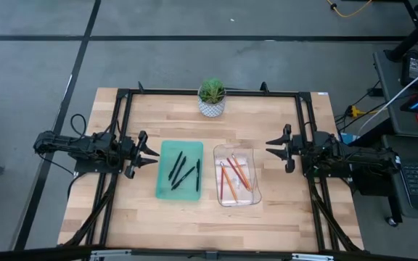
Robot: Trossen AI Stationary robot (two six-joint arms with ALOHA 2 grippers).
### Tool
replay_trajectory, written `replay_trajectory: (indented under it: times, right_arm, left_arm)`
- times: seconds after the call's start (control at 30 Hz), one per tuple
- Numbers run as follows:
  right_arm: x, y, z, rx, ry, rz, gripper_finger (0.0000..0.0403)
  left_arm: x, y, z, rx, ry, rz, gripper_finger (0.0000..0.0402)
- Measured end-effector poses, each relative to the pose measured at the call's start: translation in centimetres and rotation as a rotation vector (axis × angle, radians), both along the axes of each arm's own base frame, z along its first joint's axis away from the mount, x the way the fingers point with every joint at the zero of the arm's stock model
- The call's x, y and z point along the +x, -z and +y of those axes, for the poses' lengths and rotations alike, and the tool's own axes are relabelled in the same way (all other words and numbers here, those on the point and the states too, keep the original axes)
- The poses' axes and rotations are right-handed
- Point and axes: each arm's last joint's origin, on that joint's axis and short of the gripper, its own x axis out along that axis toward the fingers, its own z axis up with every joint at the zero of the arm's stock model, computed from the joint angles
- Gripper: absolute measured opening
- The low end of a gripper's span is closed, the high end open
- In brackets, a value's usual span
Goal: Sort pens & pencils
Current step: Return to Home Position
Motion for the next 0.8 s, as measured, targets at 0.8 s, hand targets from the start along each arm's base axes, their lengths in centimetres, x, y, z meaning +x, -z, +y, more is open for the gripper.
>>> replay_trajectory:
  times: [0.8]
  right_arm:
    - [0.00,0.02,-0.01,-0.038,0.000,0.004,0.0126]
  left_arm:
    - [0.00,0.00,0.00,0.000,0.000,0.000,0.0101]
